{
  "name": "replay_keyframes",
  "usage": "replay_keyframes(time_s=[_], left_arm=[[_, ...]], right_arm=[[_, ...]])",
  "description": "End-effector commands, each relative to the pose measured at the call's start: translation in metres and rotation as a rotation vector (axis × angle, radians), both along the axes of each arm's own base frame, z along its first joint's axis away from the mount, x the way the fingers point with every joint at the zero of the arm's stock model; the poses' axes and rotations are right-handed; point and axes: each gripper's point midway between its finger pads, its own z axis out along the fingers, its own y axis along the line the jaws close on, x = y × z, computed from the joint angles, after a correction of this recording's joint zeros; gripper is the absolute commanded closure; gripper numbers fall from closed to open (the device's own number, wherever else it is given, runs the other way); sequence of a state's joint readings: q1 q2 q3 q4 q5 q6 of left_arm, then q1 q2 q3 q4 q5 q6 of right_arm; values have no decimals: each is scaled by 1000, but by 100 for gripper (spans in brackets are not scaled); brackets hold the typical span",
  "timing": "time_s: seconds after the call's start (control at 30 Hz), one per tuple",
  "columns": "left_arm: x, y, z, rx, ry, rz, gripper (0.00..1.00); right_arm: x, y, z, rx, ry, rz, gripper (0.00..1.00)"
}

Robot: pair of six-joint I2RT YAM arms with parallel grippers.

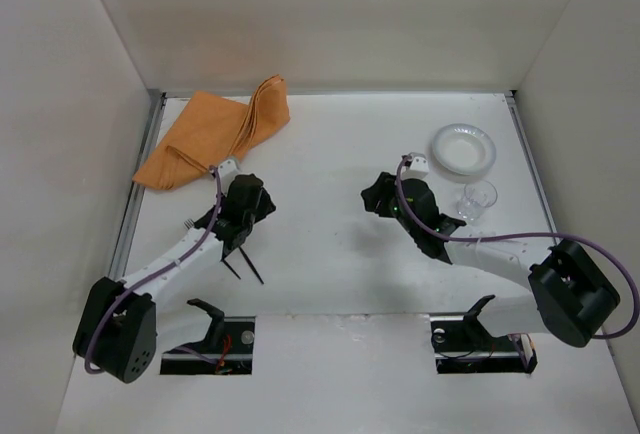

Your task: Set the dinner table for one person

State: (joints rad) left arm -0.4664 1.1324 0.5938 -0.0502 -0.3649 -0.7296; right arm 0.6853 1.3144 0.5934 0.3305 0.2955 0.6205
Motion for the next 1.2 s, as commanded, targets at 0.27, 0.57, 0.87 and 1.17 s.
replay_keyframes(time_s=[0.27,0.57,0.87,1.17], left_arm=[[52,0,28,-41,-76,75,45],[91,38,41,-293,-159,257,40],[129,112,26,-421,-192,454,41],[154,139,-7,-398,-158,532,41]], right_arm=[[2,14,22,70,-45,64,87],[4,18,17,50,-35,77,73],[2,27,14,50,-22,116,48],[2,32,10,45,-8,135,45]])
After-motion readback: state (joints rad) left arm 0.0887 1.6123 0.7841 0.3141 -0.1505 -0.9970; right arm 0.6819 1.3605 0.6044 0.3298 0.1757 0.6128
